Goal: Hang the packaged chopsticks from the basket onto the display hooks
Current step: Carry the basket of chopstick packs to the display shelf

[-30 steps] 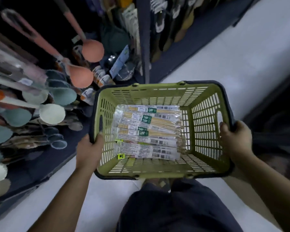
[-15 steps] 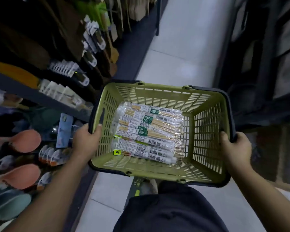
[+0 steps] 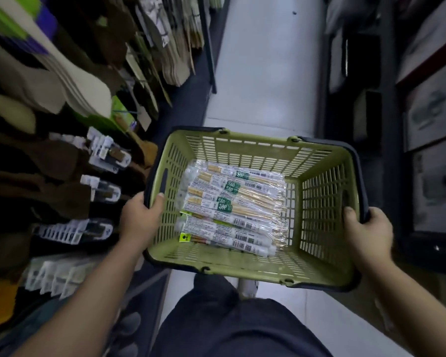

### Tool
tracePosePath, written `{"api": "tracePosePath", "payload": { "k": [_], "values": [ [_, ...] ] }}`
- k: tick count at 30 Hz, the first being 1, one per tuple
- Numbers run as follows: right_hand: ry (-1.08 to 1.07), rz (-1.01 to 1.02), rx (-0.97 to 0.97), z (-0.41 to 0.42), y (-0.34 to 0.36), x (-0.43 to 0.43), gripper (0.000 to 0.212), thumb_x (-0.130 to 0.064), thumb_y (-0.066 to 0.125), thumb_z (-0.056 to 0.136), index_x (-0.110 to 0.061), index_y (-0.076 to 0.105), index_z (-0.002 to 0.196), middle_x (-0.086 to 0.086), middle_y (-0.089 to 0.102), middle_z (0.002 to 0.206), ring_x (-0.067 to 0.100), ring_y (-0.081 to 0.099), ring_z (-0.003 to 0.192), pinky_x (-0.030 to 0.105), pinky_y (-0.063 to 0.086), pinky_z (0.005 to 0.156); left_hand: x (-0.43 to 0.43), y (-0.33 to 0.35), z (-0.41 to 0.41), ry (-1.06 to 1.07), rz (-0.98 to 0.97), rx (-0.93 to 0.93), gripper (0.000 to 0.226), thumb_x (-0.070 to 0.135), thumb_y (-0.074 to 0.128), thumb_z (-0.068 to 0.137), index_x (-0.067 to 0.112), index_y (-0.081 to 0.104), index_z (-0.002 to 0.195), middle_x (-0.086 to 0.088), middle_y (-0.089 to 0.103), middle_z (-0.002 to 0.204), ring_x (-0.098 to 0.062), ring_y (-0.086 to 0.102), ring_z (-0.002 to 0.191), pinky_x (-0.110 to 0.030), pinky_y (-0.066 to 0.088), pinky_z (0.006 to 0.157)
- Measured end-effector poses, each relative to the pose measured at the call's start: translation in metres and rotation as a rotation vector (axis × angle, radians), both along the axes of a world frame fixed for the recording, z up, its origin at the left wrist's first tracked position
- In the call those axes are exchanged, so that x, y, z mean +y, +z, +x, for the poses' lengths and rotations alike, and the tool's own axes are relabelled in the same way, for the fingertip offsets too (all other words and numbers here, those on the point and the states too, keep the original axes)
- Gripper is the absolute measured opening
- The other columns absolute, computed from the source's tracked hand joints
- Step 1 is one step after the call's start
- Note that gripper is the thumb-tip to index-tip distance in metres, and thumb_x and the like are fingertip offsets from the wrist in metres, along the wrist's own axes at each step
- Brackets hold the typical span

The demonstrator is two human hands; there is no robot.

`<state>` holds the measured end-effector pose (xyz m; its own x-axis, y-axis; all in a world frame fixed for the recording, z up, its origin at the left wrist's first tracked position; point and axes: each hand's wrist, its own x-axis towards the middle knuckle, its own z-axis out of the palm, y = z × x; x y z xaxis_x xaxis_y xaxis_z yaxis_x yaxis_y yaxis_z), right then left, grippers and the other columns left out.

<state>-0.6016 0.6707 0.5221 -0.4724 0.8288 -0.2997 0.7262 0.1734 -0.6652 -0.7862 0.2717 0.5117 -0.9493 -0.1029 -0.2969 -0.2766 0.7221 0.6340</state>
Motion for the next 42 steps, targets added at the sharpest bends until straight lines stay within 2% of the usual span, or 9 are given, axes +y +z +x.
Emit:
{"api": "tracePosePath", "payload": {
  "k": [3, 9, 14, 18, 23, 27, 32, 36, 42],
  "values": [
    [-0.045, -0.001, -0.011, -0.053, -0.003, 0.014, 0.015, -0.034, 0.061, 0.096, -0.023, 0.058, 0.086, 0.003, 0.065, 0.08, 0.02, 0.063, 0.072, 0.032, 0.048, 0.058, 0.022, -0.006, -0.07, -0.045, 0.008, -0.007, 0.03, 0.035, 0.065, 0.098, 0.026, 0.058, 0.07, 0.006, 0.065, 0.069, -0.013, 0.061, 0.063, -0.028, 0.042, 0.055],
    [-0.133, 0.042, -0.02, -0.153, -0.003, 0.047, 0.019, -0.032, 0.062, 0.095, -0.019, 0.058, 0.083, 0.002, 0.063, 0.076, 0.019, 0.06, 0.068, 0.031, 0.041, 0.058, 0.075, -0.012, -0.192, -0.118, 0.018, -0.045, 0.024, 0.034, 0.063, 0.099, 0.015, 0.067, 0.085, -0.002, 0.066, 0.075, -0.027, 0.061, 0.071, -0.036, 0.046, 0.064],
    [-0.181, 0.041, -0.037, -0.23, 0.002, 0.096, 0.024, -0.033, 0.062, 0.095, -0.014, 0.059, 0.082, 0.005, 0.064, 0.074, 0.024, 0.061, 0.067, 0.031, 0.043, 0.057, 0.134, -0.012, -0.287, -0.151, 0.001, -0.03, 0.03, 0.036, 0.063, 0.098, 0.016, 0.062, 0.076, -0.003, 0.063, 0.066, -0.019, 0.059, 0.06, -0.027, 0.043, 0.052],
    [-0.182, 0.043, -0.047, -0.3, -0.001, 0.147, 0.022, -0.034, 0.062, 0.096, -0.012, 0.062, 0.09, 0.008, 0.066, 0.078, 0.03, 0.063, 0.073, 0.04, 0.052, 0.068, 0.19, -0.017, -0.363, -0.172, 0.013, -0.074, 0.029, 0.037, 0.062, 0.099, 0.014, 0.066, 0.081, -0.008, 0.069, 0.077, -0.031, 0.066, 0.073, -0.044, 0.056, 0.069],
    [-0.169, 0.023, -0.058, -0.393, -0.002, 0.224, 0.026, -0.033, 0.061, 0.097, -0.008, 0.063, 0.099, 0.011, 0.067, 0.086, 0.034, 0.063, 0.081, 0.046, 0.054, 0.077, 0.264, -0.016, -0.449, -0.163, -0.014, -0.069, 0.028, 0.037, 0.062, 0.099, 0.018, 0.063, 0.077, -0.003, 0.067, 0.073, -0.027, 0.063, 0.068, -0.037, 0.048, 0.06],
    [-0.159, 0.03, -0.044, -0.468, 0.003, 0.284, 0.022, -0.033, 0.06, 0.097, -0.011, 0.062, 0.094, 0.006, 0.064, 0.08, 0.029, 0.062, 0.074, 0.037, 0.047, 0.066, 0.321, -0.01, -0.52, -0.145, -0.018, -0.08, 0.027, 0.038, 0.063, 0.098, 0.022, 0.064, 0.077, -0.001, 0.068, 0.072, -0.025, 0.064, 0.067, -0.034, 0.049, 0.06],
    [-0.144, 0.064, -0.037, -0.568, 0.009, 0.35, 0.022, -0.034, 0.062, 0.096, -0.013, 0.061, 0.088, 0.004, 0.063, 0.076, 0.027, 0.06, 0.07, 0.037, 0.045, 0.065, 0.38, -0.004, -0.614, -0.112, -0.024, -0.058, 0.025, 0.04, 0.063, 0.097, 0.023, 0.063, 0.078, 0.002, 0.065, 0.072, -0.023, 0.062, 0.068, -0.032, 0.042, 0.058],
    [-0.142, 0.092, -0.032, -0.65, 0.005, 0.395, 0.023, -0.034, 0.064, 0.095, -0.012, 0.061, 0.088, 0.002, 0.062, 0.075, 0.024, 0.058, 0.069, 0.036, 0.043, 0.066, 0.424, -0.009, -0.697, -0.099, 0.008, -0.066, 0.029, 0.039, 0.062, 0.098, 0.019, 0.062, 0.077, -0.004, 0.066, 0.071, -0.028, 0.063, 0.067, -0.037, 0.05, 0.061],
    [-0.163, 0.112, -0.045, -0.766, 0.008, 0.456, 0.03, -0.038, 0.062, 0.096, -0.008, 0.06, 0.091, 0.005, 0.06, 0.073, 0.025, 0.057, 0.064, 0.031, 0.037, 0.054, 0.49, -0.009, -0.822, -0.124, 0.016, -0.069, 0.025, 0.039, 0.061, 0.097, 0.021, 0.064, 0.081, 0.005, 0.066, 0.074, -0.016, 0.062, 0.069, -0.028, 0.045, 0.058]
  ]
}}
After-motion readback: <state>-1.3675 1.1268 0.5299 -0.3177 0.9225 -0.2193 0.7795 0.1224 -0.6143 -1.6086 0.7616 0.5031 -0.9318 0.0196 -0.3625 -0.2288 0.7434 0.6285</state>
